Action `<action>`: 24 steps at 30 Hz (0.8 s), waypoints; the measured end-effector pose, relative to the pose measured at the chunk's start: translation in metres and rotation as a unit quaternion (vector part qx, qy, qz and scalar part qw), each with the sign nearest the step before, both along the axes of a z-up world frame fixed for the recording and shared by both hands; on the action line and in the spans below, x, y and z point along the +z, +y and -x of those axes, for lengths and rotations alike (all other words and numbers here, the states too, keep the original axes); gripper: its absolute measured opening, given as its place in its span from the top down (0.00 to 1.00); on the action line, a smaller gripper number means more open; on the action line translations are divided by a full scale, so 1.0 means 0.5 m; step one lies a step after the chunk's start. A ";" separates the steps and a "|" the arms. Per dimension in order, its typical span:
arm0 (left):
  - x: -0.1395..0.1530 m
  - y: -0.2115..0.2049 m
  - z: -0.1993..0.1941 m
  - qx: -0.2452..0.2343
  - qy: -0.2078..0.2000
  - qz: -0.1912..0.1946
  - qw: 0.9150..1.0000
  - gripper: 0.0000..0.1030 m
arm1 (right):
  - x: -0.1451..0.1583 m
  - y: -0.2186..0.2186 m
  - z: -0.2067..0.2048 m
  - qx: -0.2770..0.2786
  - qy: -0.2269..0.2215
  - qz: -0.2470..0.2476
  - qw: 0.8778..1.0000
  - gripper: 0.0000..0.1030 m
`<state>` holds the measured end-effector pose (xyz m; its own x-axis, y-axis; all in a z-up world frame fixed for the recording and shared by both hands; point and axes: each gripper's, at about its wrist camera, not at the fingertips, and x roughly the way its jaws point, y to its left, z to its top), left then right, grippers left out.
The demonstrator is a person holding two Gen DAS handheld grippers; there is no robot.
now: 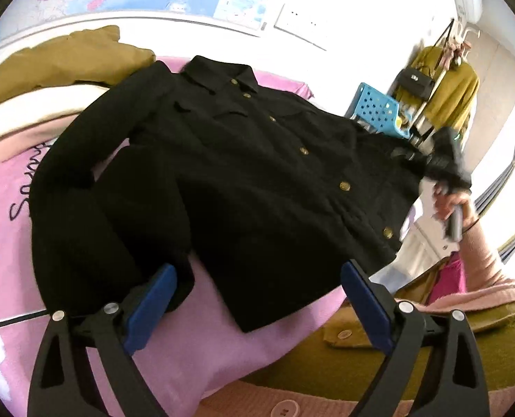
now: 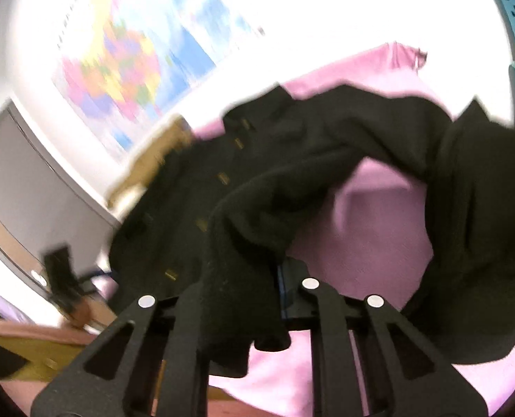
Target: Fold large clothes
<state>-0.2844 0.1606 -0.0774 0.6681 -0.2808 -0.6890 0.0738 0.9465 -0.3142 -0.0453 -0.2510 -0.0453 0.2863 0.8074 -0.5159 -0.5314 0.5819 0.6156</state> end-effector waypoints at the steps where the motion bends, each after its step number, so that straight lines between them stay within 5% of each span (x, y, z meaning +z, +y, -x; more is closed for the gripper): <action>1: -0.006 -0.019 -0.005 -0.010 0.006 -0.022 1.000 0.11 | 0.022 -0.011 0.005 -0.009 -0.007 -0.015 1.000 0.87; 4: -0.022 -0.068 -0.033 -0.012 0.018 -0.106 0.994 0.16 | 0.054 -0.028 0.010 -0.028 -0.008 -0.038 0.999 0.88; 6: -0.032 -0.080 -0.061 0.006 0.034 -0.137 0.990 0.56 | 0.070 -0.033 0.018 -0.036 -0.013 -0.038 0.999 0.88; 8: -0.026 -0.053 -0.081 0.026 0.053 -0.096 0.994 0.90 | 0.091 -0.046 0.037 -0.038 -0.023 -0.042 0.998 0.89; 9: -0.012 -0.037 -0.079 0.029 0.045 -0.065 0.996 0.91 | 0.096 -0.050 0.044 -0.037 -0.029 -0.047 0.998 0.89; 12: 0.030 -0.006 -0.062 0.052 0.027 -0.035 0.998 0.92 | 0.095 -0.063 0.069 -0.035 -0.031 -0.054 0.997 0.89; 15: 0.046 0.013 -0.052 0.044 0.033 -0.021 0.998 0.90 | 0.044 -0.048 0.070 -0.043 -0.021 0.027 0.998 0.88; 20: 0.058 0.012 -0.029 0.047 0.015 -0.096 0.994 0.44 | -0.035 -0.023 0.068 -0.052 -0.010 0.196 0.979 0.48; 22: 0.087 0.029 -0.016 0.060 -0.017 -0.092 0.994 0.32 | -0.003 -0.035 0.067 -0.062 -0.030 0.183 0.981 0.41; 24: 0.117 0.045 -0.019 0.069 -0.042 -0.090 0.993 0.32 | 0.043 -0.042 0.067 -0.079 -0.063 0.176 0.979 0.33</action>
